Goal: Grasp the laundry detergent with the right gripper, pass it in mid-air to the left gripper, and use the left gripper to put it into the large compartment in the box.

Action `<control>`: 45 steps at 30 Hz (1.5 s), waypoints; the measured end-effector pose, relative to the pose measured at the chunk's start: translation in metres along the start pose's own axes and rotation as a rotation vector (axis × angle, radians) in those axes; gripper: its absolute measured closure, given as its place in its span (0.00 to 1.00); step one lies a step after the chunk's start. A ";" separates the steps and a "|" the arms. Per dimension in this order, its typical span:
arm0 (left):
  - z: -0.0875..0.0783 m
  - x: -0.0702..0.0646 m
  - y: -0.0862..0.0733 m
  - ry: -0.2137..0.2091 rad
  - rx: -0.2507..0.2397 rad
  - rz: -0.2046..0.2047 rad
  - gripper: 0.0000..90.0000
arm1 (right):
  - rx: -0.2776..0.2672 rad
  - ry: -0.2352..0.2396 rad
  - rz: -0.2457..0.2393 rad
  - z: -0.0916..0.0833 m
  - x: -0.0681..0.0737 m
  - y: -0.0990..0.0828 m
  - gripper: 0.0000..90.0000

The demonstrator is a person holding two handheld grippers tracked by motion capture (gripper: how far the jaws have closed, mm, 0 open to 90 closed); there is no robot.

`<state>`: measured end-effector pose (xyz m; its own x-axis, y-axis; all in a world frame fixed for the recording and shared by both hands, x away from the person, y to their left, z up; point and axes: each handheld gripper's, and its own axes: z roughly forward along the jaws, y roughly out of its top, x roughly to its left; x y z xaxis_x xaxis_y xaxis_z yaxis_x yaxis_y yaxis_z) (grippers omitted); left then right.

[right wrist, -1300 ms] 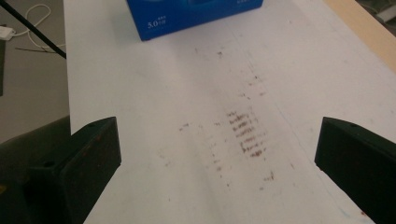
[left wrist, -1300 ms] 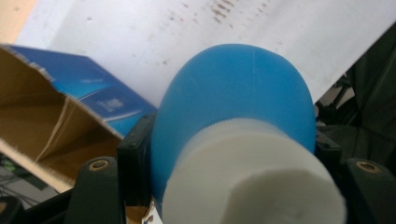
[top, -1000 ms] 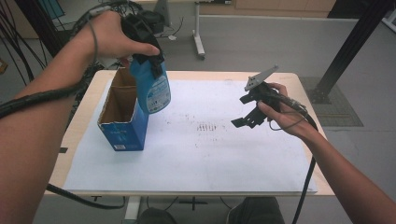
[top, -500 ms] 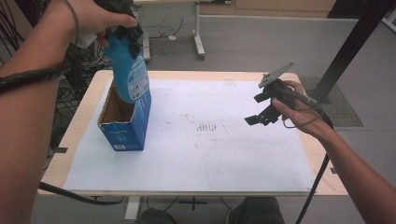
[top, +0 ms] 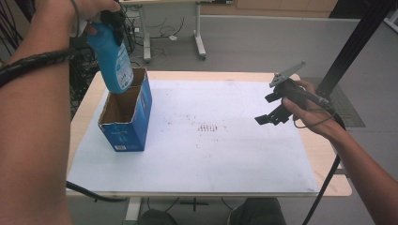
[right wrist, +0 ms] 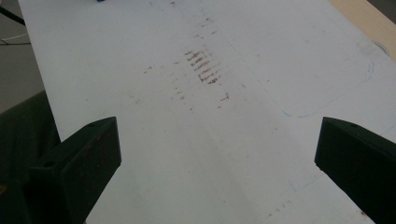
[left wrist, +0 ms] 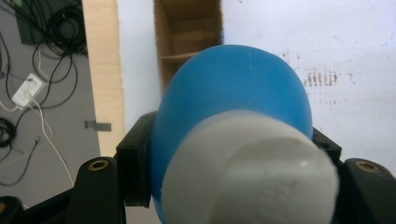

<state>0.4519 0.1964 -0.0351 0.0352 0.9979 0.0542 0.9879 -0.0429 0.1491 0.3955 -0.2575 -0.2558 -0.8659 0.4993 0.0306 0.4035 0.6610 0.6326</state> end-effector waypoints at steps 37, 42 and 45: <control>0.036 0.031 0.002 -0.009 -0.003 -0.115 0.40 | 0.027 -0.006 0.004 0.002 -0.002 -0.006 0.00; 0.041 0.033 0.001 -0.019 -0.012 -0.121 0.40 | 0.025 -0.005 0.004 0.003 -0.002 -0.006 0.00; 0.046 0.033 0.000 -0.021 -0.010 -0.123 0.40 | 0.028 -0.004 0.001 0.004 -0.001 -0.006 0.00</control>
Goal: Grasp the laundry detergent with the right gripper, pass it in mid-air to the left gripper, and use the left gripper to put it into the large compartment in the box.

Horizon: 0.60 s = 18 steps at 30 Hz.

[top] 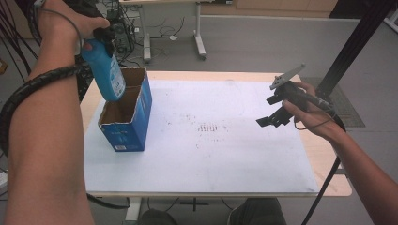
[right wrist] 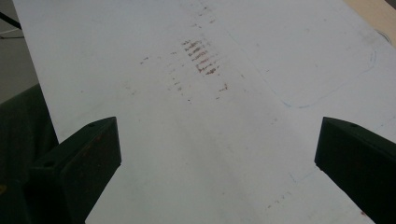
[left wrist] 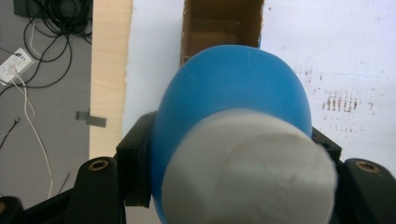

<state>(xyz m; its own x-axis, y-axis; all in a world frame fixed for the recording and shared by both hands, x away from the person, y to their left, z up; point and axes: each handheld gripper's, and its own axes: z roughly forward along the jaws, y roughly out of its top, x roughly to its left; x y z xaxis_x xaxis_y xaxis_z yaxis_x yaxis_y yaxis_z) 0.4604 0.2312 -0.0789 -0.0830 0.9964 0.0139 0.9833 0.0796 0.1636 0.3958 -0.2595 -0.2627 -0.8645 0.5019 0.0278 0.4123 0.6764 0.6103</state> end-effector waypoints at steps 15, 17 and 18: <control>0.038 0.002 -0.002 -0.009 0.030 -0.014 0.40 | -0.003 -0.001 0.002 0.001 0.000 0.000 0.00; 0.045 0.002 -0.003 -0.007 0.032 -0.012 0.40 | -0.001 0.000 0.001 0.002 0.000 -0.001 0.00; 0.047 0.002 -0.003 -0.008 0.035 -0.014 0.40 | 0.000 0.000 0.001 0.002 0.001 -0.001 0.00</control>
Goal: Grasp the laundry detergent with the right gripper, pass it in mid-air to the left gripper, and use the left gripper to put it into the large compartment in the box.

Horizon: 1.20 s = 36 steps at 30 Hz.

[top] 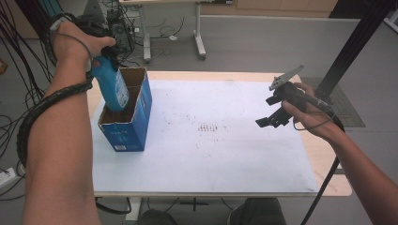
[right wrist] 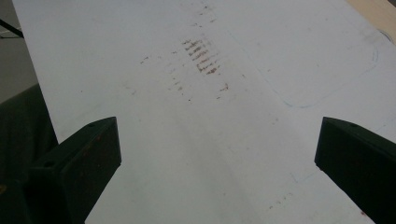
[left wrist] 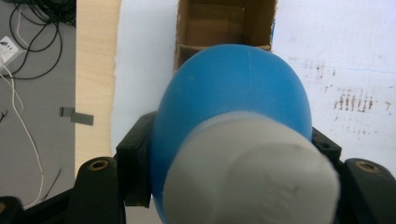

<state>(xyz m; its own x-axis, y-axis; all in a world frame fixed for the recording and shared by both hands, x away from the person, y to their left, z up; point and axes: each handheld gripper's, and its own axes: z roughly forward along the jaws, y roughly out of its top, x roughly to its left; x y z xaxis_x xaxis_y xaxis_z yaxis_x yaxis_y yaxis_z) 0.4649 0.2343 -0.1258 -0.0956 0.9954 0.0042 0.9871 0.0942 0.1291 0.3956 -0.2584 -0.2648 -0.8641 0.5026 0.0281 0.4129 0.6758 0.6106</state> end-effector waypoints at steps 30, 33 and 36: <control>0.088 -0.004 -0.010 0.008 0.020 0.021 0.40 | 0.025 0.002 -0.005 0.010 0.002 0.000 0.00; 0.094 -0.005 -0.011 0.011 0.022 0.028 0.40 | 0.029 0.003 -0.004 0.011 0.002 -0.001 0.00; 0.102 -0.007 -0.011 0.013 0.022 0.034 0.40 | 0.030 0.002 -0.002 0.012 0.002 -0.001 0.00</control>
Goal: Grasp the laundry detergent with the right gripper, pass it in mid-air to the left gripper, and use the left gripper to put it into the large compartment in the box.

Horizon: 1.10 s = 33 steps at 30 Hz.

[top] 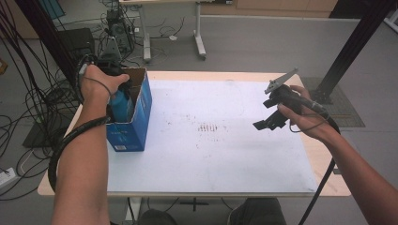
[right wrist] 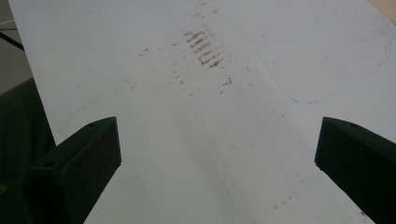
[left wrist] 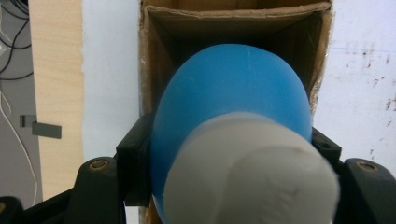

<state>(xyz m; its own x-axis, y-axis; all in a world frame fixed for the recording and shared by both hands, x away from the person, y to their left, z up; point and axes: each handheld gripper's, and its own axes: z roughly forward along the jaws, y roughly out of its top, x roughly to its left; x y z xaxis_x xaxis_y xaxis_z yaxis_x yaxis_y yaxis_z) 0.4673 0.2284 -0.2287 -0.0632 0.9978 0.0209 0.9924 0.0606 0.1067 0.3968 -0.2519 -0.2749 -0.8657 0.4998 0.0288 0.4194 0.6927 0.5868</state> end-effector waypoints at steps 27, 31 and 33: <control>0.044 -0.003 -0.001 0.013 0.046 0.036 0.40 | 0.020 0.010 0.003 0.012 -0.003 0.000 0.00; 0.044 -0.003 -0.001 0.013 0.046 0.037 0.40 | 0.021 0.013 -0.001 0.014 -0.001 0.001 0.00; 0.044 -0.003 -0.002 0.012 0.044 0.036 0.40 | 0.020 0.014 -0.004 0.014 -0.001 0.002 0.00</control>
<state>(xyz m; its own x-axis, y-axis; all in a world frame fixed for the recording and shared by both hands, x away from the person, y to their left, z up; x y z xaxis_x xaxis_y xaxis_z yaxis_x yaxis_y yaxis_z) 0.4704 0.2267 -0.2724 -0.0284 0.9989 0.0361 0.9977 0.0261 0.0620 0.4019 -0.2439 -0.2850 -0.8711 0.4896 0.0378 0.4211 0.7052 0.5704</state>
